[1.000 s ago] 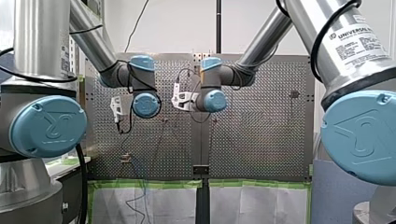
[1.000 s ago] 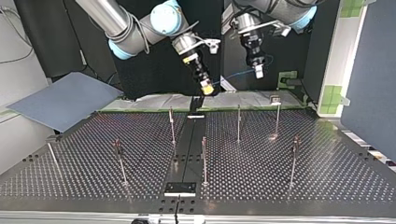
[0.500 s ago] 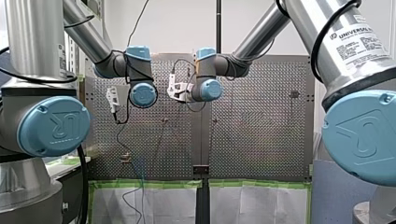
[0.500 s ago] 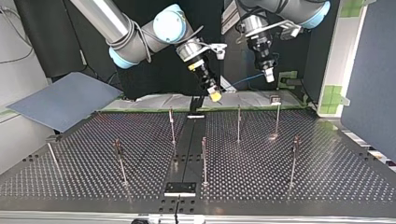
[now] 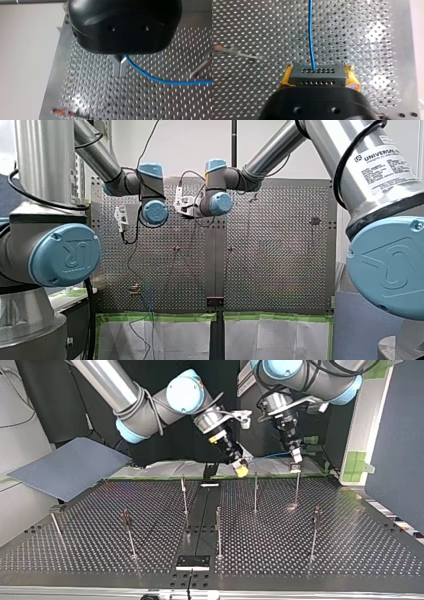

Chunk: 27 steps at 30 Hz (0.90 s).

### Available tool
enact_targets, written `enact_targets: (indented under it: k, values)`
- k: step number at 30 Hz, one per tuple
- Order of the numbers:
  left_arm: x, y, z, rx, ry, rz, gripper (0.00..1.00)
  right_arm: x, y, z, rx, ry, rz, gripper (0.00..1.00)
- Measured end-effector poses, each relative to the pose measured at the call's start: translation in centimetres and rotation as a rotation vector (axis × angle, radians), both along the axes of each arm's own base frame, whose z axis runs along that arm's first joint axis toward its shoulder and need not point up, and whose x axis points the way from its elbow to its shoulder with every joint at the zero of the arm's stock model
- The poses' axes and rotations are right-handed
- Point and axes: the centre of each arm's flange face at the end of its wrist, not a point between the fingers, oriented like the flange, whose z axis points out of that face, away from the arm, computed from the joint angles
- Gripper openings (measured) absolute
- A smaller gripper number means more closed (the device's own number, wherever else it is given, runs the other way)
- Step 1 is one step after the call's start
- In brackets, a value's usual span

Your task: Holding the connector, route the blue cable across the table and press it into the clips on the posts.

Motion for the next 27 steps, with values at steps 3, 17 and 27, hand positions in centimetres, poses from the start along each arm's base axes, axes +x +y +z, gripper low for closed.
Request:
enact_targets:
  k: [3,17,27]
  values:
    - [0.7,0.4,0.8,-0.003,0.002,0.031,0.00,0.4,-0.4,1.3,-0.014,-0.019,0.000,0.00]
    - [3.0,1.6,3.4,-0.006,0.016,0.032,0.00,3.2,-2.2,1.6,0.006,-0.025,0.029,0.00]
    - [4.3,3.0,4.5,-0.010,0.011,0.060,0.00,4.5,-2.7,4.6,-0.011,-0.051,0.039,0.00]
